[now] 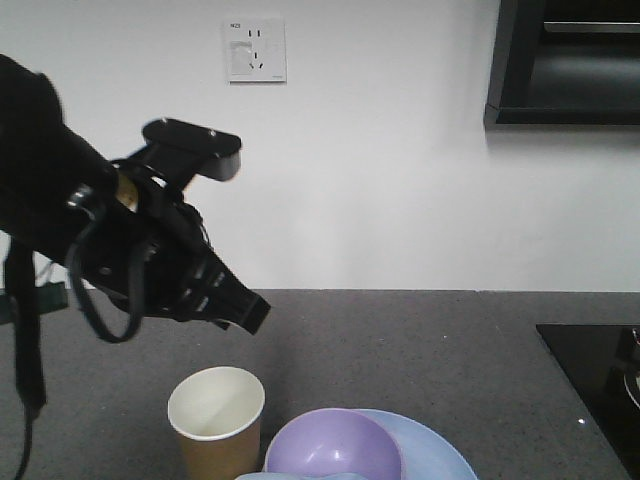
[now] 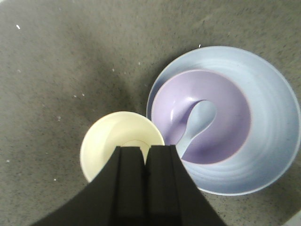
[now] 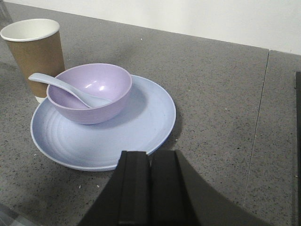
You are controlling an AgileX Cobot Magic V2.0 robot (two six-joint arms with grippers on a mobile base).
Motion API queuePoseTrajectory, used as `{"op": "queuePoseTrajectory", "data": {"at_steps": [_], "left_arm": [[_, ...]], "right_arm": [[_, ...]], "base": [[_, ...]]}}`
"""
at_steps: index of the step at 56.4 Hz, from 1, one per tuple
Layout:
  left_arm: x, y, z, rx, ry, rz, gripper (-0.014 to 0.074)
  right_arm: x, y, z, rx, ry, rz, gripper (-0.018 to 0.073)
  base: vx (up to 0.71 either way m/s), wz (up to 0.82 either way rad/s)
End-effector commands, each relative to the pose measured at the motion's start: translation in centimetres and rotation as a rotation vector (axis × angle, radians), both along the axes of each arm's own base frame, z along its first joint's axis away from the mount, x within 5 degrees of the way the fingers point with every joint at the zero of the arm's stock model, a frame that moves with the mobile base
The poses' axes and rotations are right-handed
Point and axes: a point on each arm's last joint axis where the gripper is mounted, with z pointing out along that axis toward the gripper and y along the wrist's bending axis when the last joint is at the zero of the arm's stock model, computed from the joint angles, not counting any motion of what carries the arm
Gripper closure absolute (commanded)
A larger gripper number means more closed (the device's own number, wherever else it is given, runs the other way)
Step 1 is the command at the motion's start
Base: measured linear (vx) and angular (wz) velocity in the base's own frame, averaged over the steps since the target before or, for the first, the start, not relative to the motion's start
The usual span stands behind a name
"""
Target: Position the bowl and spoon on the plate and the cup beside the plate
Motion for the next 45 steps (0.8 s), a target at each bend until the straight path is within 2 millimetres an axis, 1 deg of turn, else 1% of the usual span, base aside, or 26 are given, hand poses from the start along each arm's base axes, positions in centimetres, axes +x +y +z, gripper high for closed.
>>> {"op": "queuePoseTrajectory", "data": {"at_steps": [1, 6, 7, 9, 11, 12, 14, 15, 16, 19, 26, 27, 28, 31, 37, 41, 45], "left_arm": [[-3.1, 2.2, 4.2, -0.089, -0.157, -0.022, 0.0605], [-4.9, 3.6, 4.9, -0.123, -0.243, -0.043, 0.0602], [-5.1, 3.7, 4.6, -0.123, -0.247, -0.046, 0.0602], [-5.9, 4.4, 4.7, -0.146, -0.289, -0.050, 0.0601], [-6.7, 5.0, 4.2, -0.164, -0.318, -0.050, 0.0601], [-7.1, 5.2, 3.1, -0.165, -0.320, -0.051, 0.0601], [-8.0, 5.9, 2.1, -0.183, -0.344, -0.051, 0.0600], [-8.6, 6.4, 2.0, -0.205, -0.376, -0.051, 0.0601], [-8.8, 6.5, 0.8, -0.200, -0.367, -0.052, 0.0600], [-10.1, 7.4, -1.4, -0.227, -0.391, -0.051, 0.0599], [-12.9, 9.5, -7.2, -0.287, -0.419, -0.032, 0.0599], [-13.4, 9.8, -7.6, -0.310, -0.430, -0.022, 0.0599], [-13.7, 10.1, -8.4, -0.319, -0.432, -0.018, 0.0599], [-14.4, 10.6, -10.1, -0.333, -0.427, -0.009, 0.0599], [-15.7, 11.6, -11.9, -0.384, -0.476, -0.002, 0.0599], [-16.2, 11.9, -12.2, -0.398, -0.497, -0.003, 0.0599], [-16.5, 12.2, -12.2, -0.403, -0.503, -0.003, 0.0599]], "right_arm": [[0.4, 0.1, 1.4, 0.015, -0.076, -0.004, 0.0568], [0.3, 0.1, 1.2, 0.008, -0.060, -0.004, 0.0568], [0.3, 0.1, 1.2, 0.007, -0.057, -0.004, 0.0568], [0.3, 0.1, 1.1, 0.010, -0.049, -0.002, 0.0568], [0.3, 0.1, 1.1, 0.007, -0.041, -0.002, 0.0568], [0.2, 0.1, 1.0, 0.006, -0.039, -0.002, 0.0568], [0.2, 0.0, 1.0, 0.007, -0.036, -0.002, 0.0568], [0.1, 0.0, 1.0, 0.007, -0.036, -0.002, 0.0568], [0.0, 0.0, 1.0, 0.008, -0.040, -0.002, 0.0568], [-0.2, -0.1, 1.1, 0.013, -0.052, -0.002, 0.0568], [-0.7, -0.4, 1.5, 0.029, -0.110, -0.004, 0.0568], [-0.8, -0.4, 1.6, 0.031, -0.120, -0.003, 0.0568], [-0.8, -0.4, 1.7, 0.033, -0.126, -0.003, 0.0568], [-0.9, -0.5, 1.8, 0.031, -0.150, -0.006, 0.0568], [-0.9, -0.5, 2.0, 0.043, -0.164, -0.005, 0.0568], [-0.9, -0.5, 2.0, 0.048, -0.163, -0.004, 0.0568], [-0.9, -0.5, 2.0, 0.048, -0.163, -0.004, 0.0568]], "base": [[0.00, 0.00], [0.00, 0.00], [0.00, 0.00], [0.00, 0.00], [0.00, 0.00], [0.00, 0.00], [0.00, 0.00], [0.00, 0.00], [0.00, 0.00], [0.00, 0.00], [0.00, 0.00], [0.00, 0.00], [0.00, 0.00], [0.00, 0.00], [0.00, 0.00], [0.00, 0.00], [0.00, 0.00]]}}
